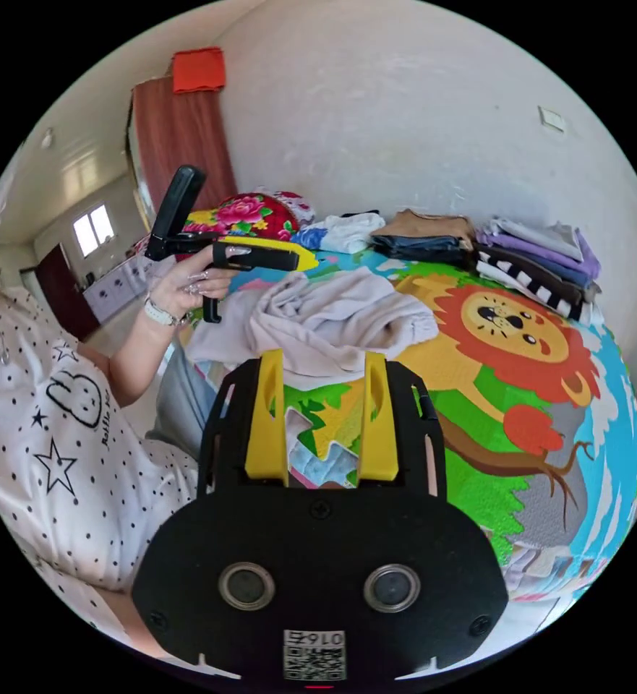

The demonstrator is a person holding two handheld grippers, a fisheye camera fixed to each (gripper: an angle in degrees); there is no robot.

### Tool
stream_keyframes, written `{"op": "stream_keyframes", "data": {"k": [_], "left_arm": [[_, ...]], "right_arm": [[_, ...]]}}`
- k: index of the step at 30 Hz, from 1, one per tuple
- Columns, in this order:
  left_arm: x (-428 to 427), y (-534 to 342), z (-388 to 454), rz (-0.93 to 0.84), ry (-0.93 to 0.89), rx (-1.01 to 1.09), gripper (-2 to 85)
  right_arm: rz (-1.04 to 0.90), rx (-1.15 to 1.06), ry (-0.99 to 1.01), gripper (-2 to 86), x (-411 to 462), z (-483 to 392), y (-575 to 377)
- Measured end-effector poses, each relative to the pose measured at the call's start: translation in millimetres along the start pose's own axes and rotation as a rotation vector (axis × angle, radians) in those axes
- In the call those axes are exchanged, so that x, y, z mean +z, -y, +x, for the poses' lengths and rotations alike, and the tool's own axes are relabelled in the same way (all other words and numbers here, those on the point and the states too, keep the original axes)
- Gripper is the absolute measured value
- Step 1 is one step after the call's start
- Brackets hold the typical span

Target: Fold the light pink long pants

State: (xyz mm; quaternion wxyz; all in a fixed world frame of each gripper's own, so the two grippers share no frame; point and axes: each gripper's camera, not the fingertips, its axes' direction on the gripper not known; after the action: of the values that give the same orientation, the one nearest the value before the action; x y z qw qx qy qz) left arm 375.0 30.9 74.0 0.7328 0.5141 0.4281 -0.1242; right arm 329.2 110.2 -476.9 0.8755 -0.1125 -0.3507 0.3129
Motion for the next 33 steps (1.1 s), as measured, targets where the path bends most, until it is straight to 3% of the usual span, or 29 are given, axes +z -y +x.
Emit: {"op": "stream_keyframes", "data": {"k": [5, 9, 15, 20, 26, 33], "left_arm": [[65.4, 24.2, 9.7, -0.303, -0.016, -0.043, 15.3], [85.9, 13.1, 17.3, -0.370, -0.035, -0.056, 18.3], [86.4, -14.4, 26.4, -0.328, 0.057, -0.024, 17.1], [55.0, -55.1, 10.6, -0.190, 0.003, -0.090, 1.0], [-16.3, -112.3, -39.3, -0.035, -0.210, -0.253, -0.5], [-101.4, -184.0, -74.1, 0.068, -0.216, -0.295, -0.7]], "right_arm": [[-0.028, 0.095, -0.115, 11.8, -13.8, 13.8, -26.8], [-0.009, 0.114, -0.115, 12.2, -26.2, 19.8, -42.2], [0.034, 0.182, -0.093, 12.3, -38.8, 38.4, -54.2], [0.078, 0.379, -0.039, 11.9, -41.3, 70.2, -55.5], [0.115, 0.493, 0.072, 10.9, -37.1, 93.9, -48.0], [0.095, 0.456, 0.287, 10.0, -22.7, 101.0, -28.7]]}}
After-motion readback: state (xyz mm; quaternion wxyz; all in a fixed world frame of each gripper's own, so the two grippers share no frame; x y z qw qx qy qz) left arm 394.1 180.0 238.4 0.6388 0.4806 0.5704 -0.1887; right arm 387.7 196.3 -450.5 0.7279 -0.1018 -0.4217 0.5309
